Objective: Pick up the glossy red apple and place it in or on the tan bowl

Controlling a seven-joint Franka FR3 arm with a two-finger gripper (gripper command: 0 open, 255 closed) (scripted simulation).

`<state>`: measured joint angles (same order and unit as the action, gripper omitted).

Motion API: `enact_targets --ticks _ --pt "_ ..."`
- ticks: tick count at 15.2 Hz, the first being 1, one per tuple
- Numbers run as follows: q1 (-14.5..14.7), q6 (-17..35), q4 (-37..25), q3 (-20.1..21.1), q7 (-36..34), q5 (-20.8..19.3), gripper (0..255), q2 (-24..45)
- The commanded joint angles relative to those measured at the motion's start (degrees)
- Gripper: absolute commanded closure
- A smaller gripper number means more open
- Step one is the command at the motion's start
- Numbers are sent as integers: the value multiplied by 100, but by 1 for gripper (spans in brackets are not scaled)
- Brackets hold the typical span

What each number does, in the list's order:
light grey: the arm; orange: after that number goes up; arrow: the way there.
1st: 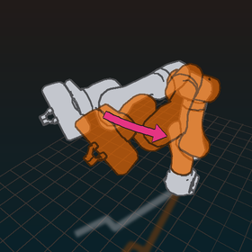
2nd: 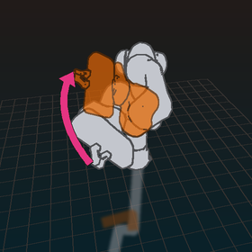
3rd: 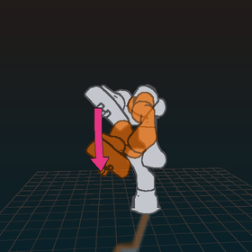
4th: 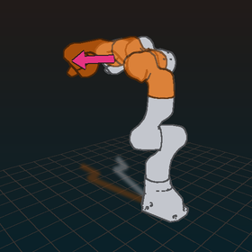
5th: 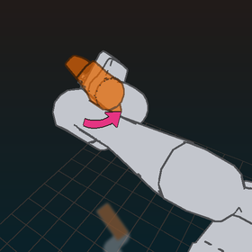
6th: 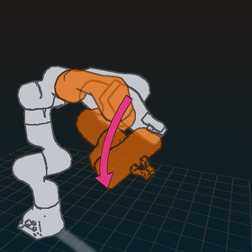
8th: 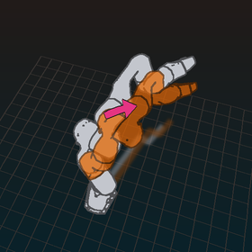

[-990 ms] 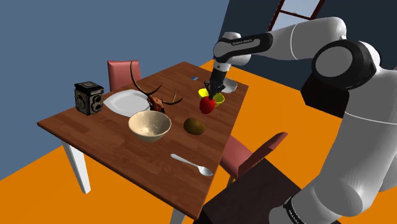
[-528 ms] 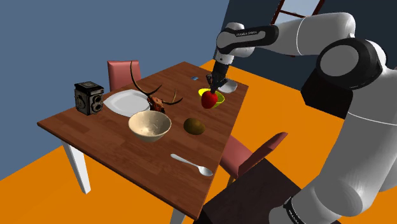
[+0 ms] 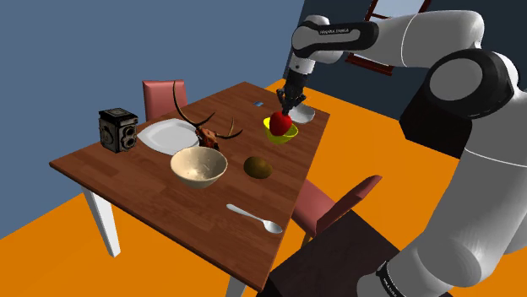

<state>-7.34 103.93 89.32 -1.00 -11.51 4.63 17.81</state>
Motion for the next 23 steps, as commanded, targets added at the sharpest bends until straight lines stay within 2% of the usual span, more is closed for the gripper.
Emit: enact_targets --ticks 1,7,15,23 --pt "-2 -141 -124 -1 -10 -3 255 -15" --pt "-6 -556 -522 -2 -37 -9 255 -33" --pt "619 -662 -508 340 -1012 -59 255 -226" --pt "1256 -916 -1017 689 -2010 -137 255 -49"
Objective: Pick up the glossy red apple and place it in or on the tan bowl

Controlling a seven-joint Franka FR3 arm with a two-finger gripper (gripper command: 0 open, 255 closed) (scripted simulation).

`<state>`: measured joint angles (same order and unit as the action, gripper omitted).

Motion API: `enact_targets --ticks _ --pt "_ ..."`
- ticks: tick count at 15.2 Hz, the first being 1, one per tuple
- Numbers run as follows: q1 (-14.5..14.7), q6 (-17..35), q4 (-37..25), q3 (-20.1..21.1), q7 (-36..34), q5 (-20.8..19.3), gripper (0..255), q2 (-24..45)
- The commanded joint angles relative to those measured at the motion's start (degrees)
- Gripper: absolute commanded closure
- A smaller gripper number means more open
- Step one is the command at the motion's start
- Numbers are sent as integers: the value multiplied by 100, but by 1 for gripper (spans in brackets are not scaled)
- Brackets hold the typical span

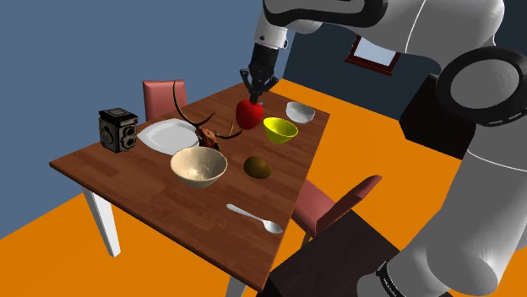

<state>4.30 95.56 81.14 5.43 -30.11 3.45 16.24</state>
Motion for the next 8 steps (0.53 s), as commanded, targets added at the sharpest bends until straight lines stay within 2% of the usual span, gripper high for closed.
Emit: enact_targets --ticks 1,8 --pt "175 -123 -303 88 -276 -34 255 159" --pt "800 -556 -1370 350 -1145 -181 255 733"
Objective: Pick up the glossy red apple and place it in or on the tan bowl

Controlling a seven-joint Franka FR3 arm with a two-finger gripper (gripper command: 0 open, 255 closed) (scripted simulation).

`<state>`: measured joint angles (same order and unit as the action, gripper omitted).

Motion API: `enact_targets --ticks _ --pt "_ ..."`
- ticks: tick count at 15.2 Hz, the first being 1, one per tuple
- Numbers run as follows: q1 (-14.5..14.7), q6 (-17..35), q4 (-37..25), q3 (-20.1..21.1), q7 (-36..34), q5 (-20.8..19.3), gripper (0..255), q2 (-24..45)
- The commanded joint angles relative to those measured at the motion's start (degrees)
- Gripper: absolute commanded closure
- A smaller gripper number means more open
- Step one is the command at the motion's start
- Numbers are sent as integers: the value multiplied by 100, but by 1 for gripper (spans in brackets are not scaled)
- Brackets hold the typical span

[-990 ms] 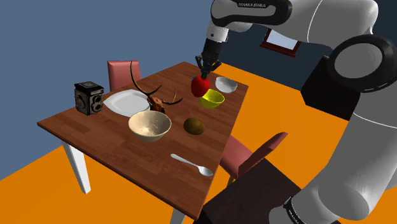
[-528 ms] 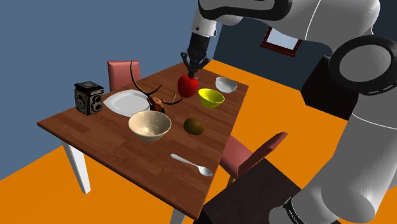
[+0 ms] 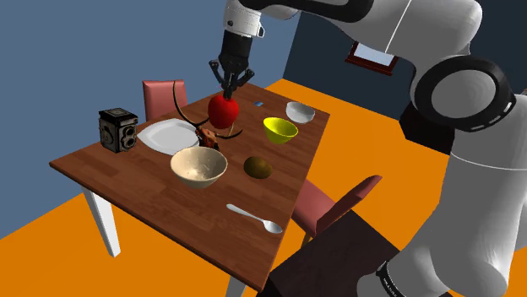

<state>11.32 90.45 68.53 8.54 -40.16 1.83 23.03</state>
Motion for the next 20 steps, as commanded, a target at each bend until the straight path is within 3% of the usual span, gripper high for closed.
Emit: enact_targets --ticks 1,4,20 --pt "199 -132 -324 68 -262 -47 255 174" --pt "544 -482 -1183 149 -642 -152 255 658" --pt "443 968 631 139 -543 -92 255 298"
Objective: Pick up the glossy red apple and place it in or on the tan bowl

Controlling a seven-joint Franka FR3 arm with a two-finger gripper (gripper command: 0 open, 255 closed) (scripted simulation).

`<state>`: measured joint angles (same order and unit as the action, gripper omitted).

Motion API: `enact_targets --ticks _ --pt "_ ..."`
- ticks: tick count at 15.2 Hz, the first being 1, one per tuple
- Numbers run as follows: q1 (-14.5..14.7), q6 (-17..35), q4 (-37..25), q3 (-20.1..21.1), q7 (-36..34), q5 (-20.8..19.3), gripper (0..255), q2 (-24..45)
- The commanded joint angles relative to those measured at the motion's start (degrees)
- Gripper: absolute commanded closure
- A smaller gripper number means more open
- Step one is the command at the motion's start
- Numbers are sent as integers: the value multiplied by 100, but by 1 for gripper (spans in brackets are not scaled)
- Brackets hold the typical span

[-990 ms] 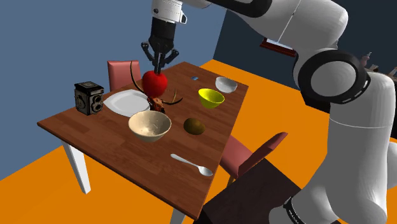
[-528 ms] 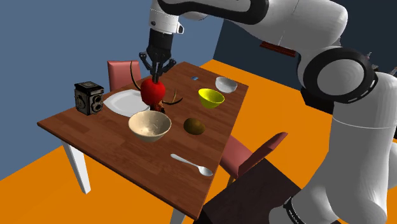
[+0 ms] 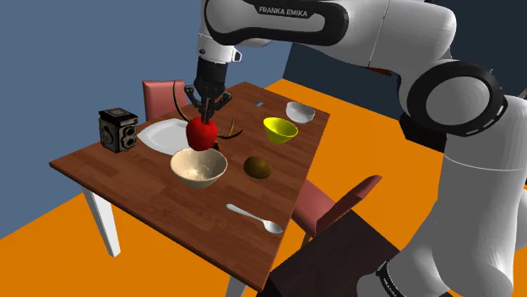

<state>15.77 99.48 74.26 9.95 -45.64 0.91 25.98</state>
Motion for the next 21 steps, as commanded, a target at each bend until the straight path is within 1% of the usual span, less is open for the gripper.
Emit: enact_targets --ticks 1,10,18,19,21 --pt "-5 144 139 -2 9 1 255 1" --pt "-21 818 766 -12 47 0 255 50" --pt "-21 818 766 -12 47 0 255 50" --pt "-21 818 766 -12 47 0 0 50" --pt "-21 818 766 -12 48 0 0 50"
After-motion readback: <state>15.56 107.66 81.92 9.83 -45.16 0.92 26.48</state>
